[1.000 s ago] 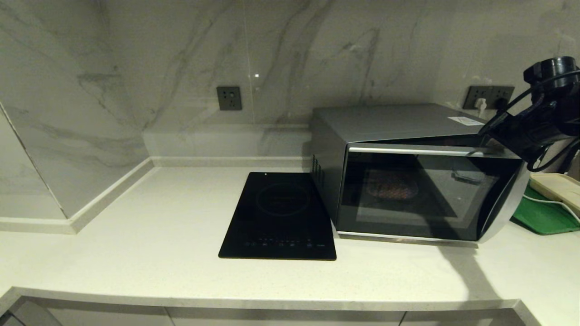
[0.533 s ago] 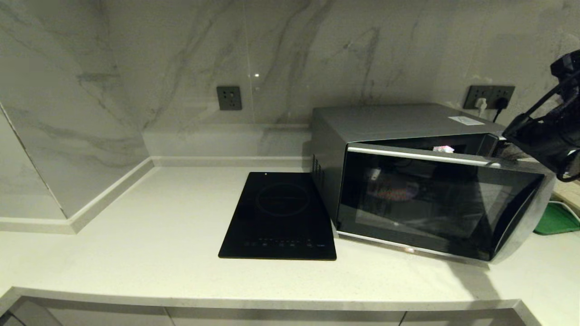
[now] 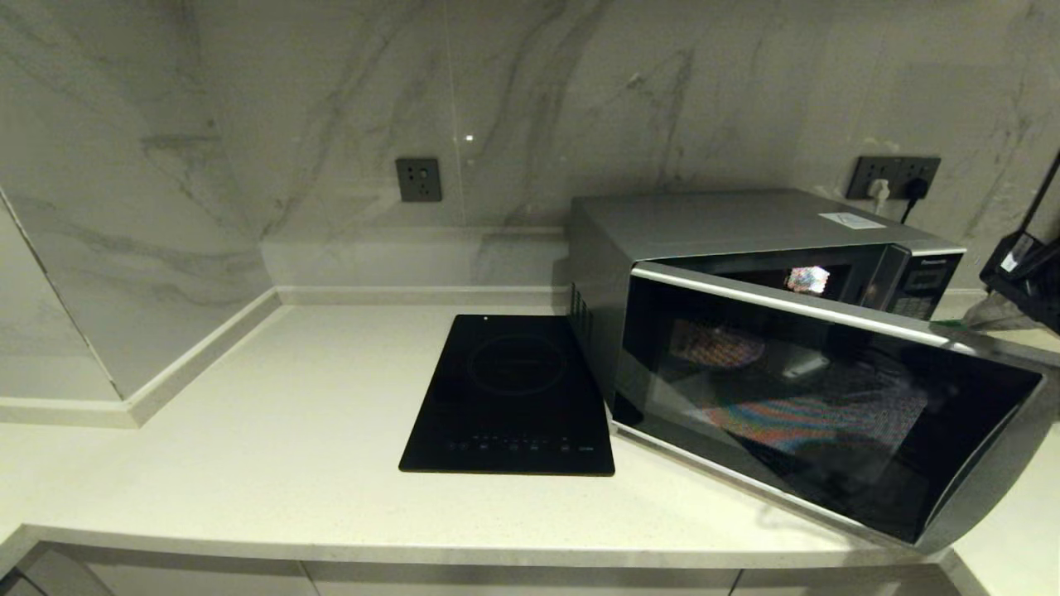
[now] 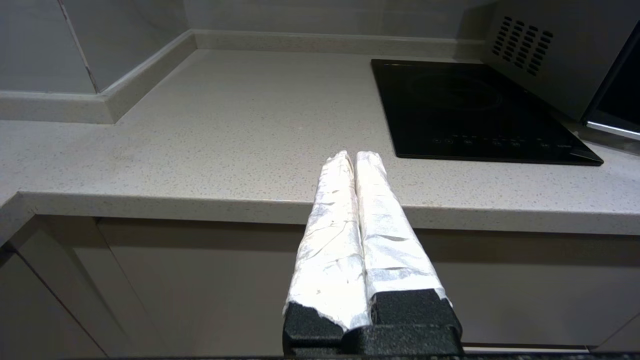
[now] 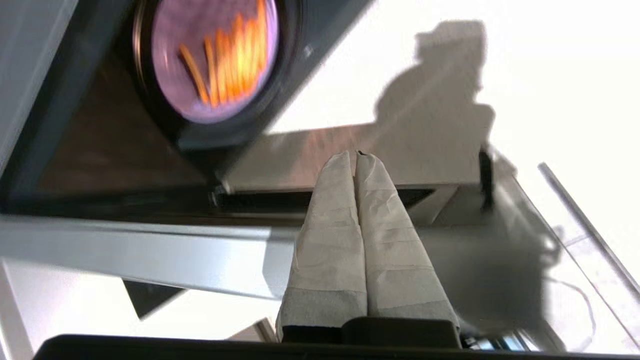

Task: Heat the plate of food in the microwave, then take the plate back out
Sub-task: Open the microwave oven

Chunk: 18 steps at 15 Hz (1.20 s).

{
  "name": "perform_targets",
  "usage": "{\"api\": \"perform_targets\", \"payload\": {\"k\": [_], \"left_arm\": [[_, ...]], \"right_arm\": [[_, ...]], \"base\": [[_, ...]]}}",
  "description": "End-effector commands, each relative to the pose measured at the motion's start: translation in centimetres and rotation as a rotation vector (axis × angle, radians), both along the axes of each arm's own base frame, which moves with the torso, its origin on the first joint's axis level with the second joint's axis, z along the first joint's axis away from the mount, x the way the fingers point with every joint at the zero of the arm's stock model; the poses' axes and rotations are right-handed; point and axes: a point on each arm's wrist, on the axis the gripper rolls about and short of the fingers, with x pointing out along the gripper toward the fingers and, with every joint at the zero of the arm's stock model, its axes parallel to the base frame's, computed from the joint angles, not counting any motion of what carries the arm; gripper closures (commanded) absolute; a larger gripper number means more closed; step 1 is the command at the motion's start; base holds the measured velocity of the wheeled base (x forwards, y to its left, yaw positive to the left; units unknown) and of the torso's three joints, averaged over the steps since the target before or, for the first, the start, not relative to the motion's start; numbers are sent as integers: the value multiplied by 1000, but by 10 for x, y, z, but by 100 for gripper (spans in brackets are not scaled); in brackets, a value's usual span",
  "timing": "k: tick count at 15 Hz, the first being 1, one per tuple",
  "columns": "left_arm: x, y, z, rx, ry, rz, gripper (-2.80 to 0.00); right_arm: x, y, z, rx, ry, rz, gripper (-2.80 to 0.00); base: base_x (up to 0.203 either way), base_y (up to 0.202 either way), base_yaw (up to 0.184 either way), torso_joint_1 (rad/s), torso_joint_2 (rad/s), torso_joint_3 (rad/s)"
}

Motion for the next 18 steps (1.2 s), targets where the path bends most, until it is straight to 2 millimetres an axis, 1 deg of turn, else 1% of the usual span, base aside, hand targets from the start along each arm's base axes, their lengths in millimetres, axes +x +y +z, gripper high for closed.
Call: {"api": "perform_targets", "payload": {"k": [1,4,6,9,12,14,16,18], "left_arm": [[0,0,0,-1,-1,1,0],[0,0,0,-1,-1,0,0],[0,0,0,-1,-1,0,0],[0,0,0,-1,-1,1,0],[0,0,0,-1,-2,0,0],[0,0,0,-1,-1,0,0],[0,0,0,-1,-1,1,0],[0,0,0,-1,-1,0,0]], "right_arm": [[-29,5,5,-12,-16,36,0],[-52,10,1,-3,35,91,0],[-63,12,0,-8,47,136,0],[-78,20,3,-8,53,183,0],[-106,26,9,-11,43,283,0],[-124,28,8,-32,48,361,0],[-129,27,9,-23,35,345,0],[-124,22,10,39,4,241,0]], "base": [[0,0,0,0,0,0],[0,0,0,0,0,0],[0,0,0,0,0,0],[0,0,0,0,0,0],[0,0,0,0,0,0],[0,0,0,0,0,0],[0,0,0,0,0,0],[0,0,0,0,0,0]]}}
